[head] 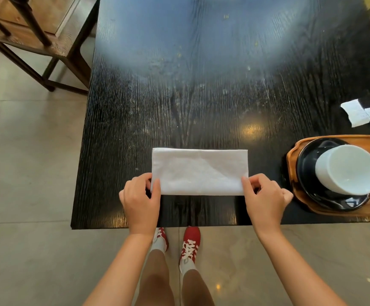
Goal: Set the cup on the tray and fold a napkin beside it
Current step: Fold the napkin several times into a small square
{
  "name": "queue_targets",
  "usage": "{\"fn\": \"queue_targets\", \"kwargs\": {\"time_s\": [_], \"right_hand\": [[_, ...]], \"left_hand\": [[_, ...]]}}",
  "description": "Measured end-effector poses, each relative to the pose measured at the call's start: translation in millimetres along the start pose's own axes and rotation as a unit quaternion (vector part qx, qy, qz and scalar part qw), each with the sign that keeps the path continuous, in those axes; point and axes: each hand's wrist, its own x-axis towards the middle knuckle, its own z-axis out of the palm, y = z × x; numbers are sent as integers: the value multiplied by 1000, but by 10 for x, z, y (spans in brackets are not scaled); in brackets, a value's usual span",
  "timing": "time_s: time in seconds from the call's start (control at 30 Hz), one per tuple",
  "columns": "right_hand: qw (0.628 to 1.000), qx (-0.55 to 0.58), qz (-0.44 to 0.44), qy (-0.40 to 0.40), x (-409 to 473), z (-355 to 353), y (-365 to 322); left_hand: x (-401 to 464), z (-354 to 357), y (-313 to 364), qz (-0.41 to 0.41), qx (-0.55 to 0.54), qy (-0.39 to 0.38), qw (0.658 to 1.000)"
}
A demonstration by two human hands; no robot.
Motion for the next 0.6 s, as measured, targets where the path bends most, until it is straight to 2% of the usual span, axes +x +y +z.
{"fn": "queue_targets", "kwargs": {"time_s": [0.2, 0.23, 0.3, 0.37, 0.43, 0.53, 0.6], "right_hand": [[999, -25, -5, 38, 25, 18, -58], [998, -29, -25, 55, 23, 6, -72], [992, -40, -102, 65, 2, 7, -135], [974, -78, -212, 24, -7, 65, -242], [946, -135, -291, -56, 15, 171, -360], [915, -198, -311, -164, 87, 329, -448], [905, -216, -309, -197, 141, 391, -405]], "left_hand": [[52, -32, 5, 13, 31, 8, 999], [37, -38, 23, 22, 39, 14, 999], [26, -40, 109, 94, 72, 7, 993], [38, 37, 267, 192, 131, -46, 972], [63, 187, 446, 257, 175, -104, 945], [146, 368, 540, 267, 241, -179, 916], [215, 433, 442, 261, 261, -211, 905]]}}
